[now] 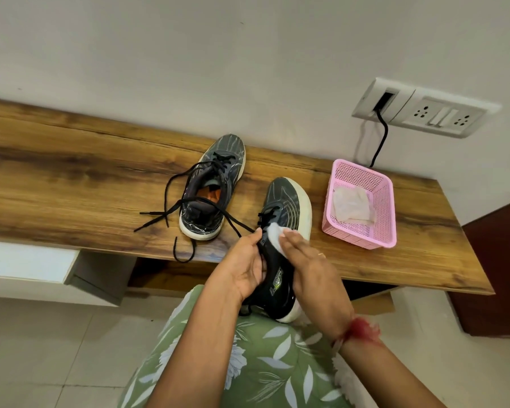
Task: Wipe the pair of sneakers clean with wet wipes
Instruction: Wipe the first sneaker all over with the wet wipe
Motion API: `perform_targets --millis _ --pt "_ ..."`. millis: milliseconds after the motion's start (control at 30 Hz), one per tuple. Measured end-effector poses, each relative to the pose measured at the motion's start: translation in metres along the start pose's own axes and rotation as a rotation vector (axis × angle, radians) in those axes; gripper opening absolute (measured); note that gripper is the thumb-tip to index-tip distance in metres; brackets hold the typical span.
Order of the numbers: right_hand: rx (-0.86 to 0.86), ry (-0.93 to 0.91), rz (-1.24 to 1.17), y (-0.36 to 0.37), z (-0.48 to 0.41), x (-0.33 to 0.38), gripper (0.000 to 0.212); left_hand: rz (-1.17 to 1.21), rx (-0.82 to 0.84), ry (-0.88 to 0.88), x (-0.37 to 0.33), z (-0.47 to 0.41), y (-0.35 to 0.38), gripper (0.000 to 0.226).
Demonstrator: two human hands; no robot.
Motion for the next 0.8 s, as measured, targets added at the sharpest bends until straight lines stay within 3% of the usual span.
perform_targets --millis 67,167,300,467,600,733,800 --pt "-0.013 -0.028 0.019 0.002 -0.002 0.004 0.054 -0.001 0.006 0.017 0.0 -0.001 0.0 0.043" --pt "0.087 -0.285 0.025 0.01 0.009 0.022 0.067 0.0 -0.026 0.057 -0.003 -0.006 -0.004 0.042" --pt "0.001 -0.097 0.014 0.002 -0.006 0.006 0.054 -0.051 0.004 0.07 -0.002 -0.005 -0.001 0.045" --pt "0.068 -0.331 0.041 0.007 0.01 0.019 0.058 -0.061 -0.031 0.078 -0.001 -0.013 -0.004 0.049" --pt "-0.043 -0.054 0.008 -0.005 -0.008 -0.007 0.047 -0.132 -0.018 0.084 0.002 -0.012 -0.002 0.052" --pt "0.062 -0.287 0.012 0.004 0.007 0.012 0.056 -0.129 -0.051 0.082 0.0 -0.014 -0.004 0.061" --pt "0.065 -0.256 0.024 0.002 0.002 0.004 0.058 -0.173 -0.036 0.099 -0.001 -0.014 -0.004 0.068"
Point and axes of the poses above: each hand's wrist, its own z-axis away from the middle knuckle, its own y-axis out of the palm, x = y × z, the point moved 5 cm from there along -z, towards the middle knuckle, and after that the axes turned 15 degrees about -x, right-handed, at the moved point
